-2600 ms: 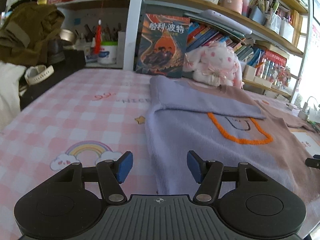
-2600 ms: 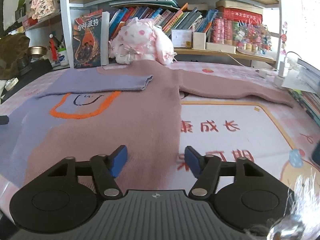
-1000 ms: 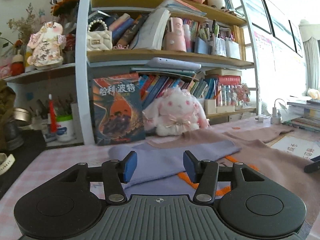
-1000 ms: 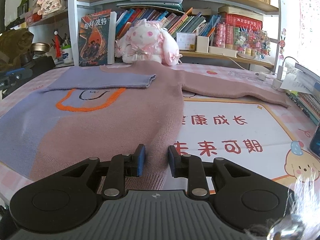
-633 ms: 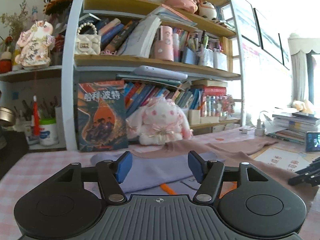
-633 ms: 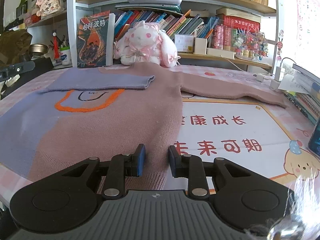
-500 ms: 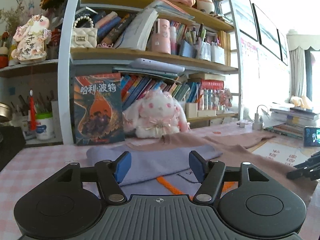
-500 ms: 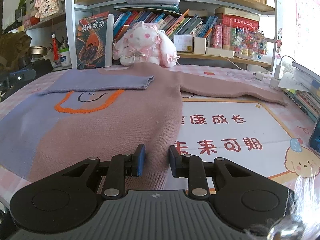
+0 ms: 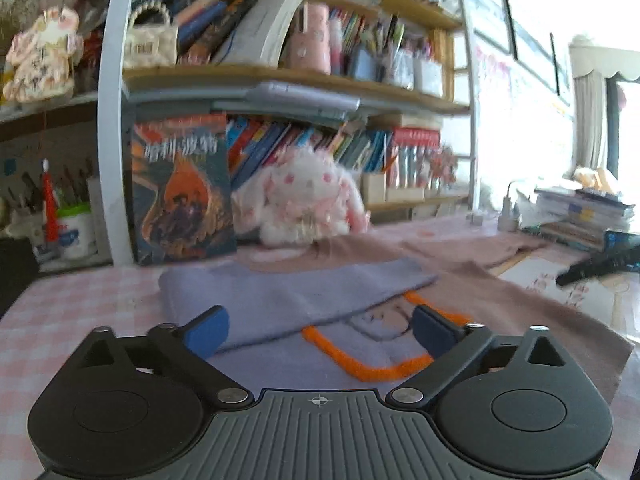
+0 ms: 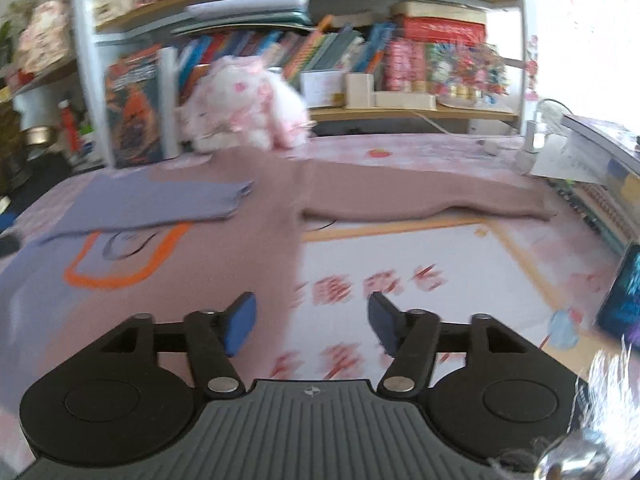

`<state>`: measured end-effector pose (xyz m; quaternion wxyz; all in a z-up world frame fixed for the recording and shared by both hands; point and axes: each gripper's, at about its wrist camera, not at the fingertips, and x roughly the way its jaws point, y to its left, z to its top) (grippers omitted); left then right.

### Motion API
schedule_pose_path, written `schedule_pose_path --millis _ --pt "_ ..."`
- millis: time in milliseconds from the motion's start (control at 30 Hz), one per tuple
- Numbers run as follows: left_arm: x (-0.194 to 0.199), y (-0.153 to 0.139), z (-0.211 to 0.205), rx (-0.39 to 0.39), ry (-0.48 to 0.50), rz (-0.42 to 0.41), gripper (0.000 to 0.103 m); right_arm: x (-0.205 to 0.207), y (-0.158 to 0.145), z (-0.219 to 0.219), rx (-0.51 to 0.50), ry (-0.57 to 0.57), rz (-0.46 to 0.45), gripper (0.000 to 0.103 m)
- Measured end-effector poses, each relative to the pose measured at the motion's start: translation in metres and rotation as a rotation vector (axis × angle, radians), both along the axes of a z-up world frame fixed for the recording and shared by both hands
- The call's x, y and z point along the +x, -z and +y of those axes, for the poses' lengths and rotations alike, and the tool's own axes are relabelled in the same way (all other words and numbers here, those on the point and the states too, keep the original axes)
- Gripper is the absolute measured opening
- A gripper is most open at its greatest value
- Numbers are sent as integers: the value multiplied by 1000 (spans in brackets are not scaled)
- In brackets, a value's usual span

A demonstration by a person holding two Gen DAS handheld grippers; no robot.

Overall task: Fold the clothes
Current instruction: 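Move the open right tool to the pink sweater sleeve cuff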

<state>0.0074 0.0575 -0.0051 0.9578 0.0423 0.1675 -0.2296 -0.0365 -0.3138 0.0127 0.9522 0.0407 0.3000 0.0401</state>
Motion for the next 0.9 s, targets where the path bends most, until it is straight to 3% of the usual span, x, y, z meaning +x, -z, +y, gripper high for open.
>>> schedule_pose_path --millis 200,367,533,667,800,900 --pt "21 8 -15 104 -48 131 102 52 1 -33 -18 70 57 66" --pt "23 12 -26 176 -34 152 102 85 6 -61 25 125 99 66" --pt "24 13 -28 181 -30 168 102 115 8 -95 109 216 125 65" --pt "28 12 -24 158 -43 184 102 129 9 -125 241 285 134 63" --pt "30 12 -24 156 -55 193 102 138 15 -150 396 347 144 48" --pt "29 12 -26 169 -61 193 102 143 19 -162 500 389 132 43"
